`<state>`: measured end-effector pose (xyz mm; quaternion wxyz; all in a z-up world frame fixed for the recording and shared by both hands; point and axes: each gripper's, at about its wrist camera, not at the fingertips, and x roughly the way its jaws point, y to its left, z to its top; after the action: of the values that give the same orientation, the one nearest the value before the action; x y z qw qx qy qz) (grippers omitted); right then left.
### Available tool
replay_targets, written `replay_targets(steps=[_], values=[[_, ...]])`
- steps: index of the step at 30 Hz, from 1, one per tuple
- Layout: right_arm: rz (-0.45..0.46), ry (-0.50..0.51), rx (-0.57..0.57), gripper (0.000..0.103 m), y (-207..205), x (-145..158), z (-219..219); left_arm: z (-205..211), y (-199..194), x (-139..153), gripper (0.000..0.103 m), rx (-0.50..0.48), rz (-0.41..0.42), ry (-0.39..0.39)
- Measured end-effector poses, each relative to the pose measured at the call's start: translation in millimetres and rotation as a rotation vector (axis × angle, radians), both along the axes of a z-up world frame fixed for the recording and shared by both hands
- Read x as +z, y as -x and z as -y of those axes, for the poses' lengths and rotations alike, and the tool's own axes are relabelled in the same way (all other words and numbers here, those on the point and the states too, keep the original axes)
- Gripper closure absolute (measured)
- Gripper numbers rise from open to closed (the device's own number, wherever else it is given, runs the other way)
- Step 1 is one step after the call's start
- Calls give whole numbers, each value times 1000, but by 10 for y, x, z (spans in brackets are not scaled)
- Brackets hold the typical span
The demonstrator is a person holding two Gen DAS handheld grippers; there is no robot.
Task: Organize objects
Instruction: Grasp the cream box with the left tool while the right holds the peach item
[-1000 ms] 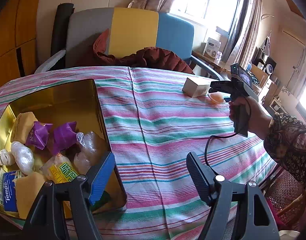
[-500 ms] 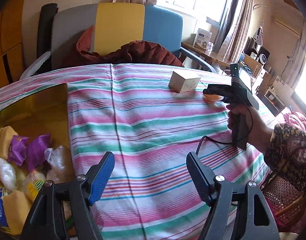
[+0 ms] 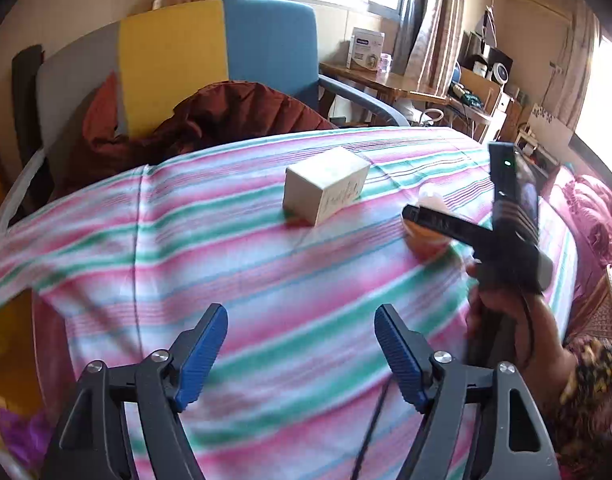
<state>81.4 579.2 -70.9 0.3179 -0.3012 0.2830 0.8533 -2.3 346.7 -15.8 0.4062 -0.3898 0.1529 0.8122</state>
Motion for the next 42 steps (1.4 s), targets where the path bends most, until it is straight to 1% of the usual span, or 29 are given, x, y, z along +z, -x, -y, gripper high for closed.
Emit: replay_targets(steps=[2, 4, 6, 9, 15, 18, 23, 26, 28, 31, 33, 38, 40, 42], values=[[5, -7, 0, 51, 7, -1, 2, -246, 127, -34, 23, -28, -11, 41], [5, -9, 0, 51, -4, -4, 4, -432, 246, -73, 23, -46, -7, 58], [-1, -10, -1, 51, -19, -10, 3, -603, 361, -106, 23, -46, -10, 87], [-5, -6, 0, 51, -33, -18, -2, -846, 466, -143, 22, -88, -55, 117], [-9, -6, 1, 51, -40, -20, -10, -1197, 632, -190, 22, -142, -78, 147], [-13, -6, 2, 51, -37, -20, -13, -1344, 716, -230, 21, -156, -102, 177], [-14, -9, 2, 50, -38, -24, -10, -1464, 799, -317, 21, -178, -95, 180], [-12, -12, 3, 50, -27, -23, -6, -1508, 855, -370, 21, -166, -69, 161], [-13, -13, 3, 50, -24, -23, -6, -1531, 881, -414, 21, -160, -36, 142], [-14, -13, 3, 50, -25, -26, -7, -1554, 877, -482, 22, -136, -31, 139], [-14, -13, 3, 50, -28, -25, -6, -1537, 855, -505, 26, -137, -38, 114], [-13, -15, 2, 50, -24, -24, -7, -1447, 808, -513, 46, -103, -62, 59], [-12, -15, 1, 50, -20, -20, -13, -1398, 779, -551, 50, -86, -78, 55], [-12, -15, 1, 50, -21, -20, -12, -1369, 768, -550, 50, -75, -87, 50]])
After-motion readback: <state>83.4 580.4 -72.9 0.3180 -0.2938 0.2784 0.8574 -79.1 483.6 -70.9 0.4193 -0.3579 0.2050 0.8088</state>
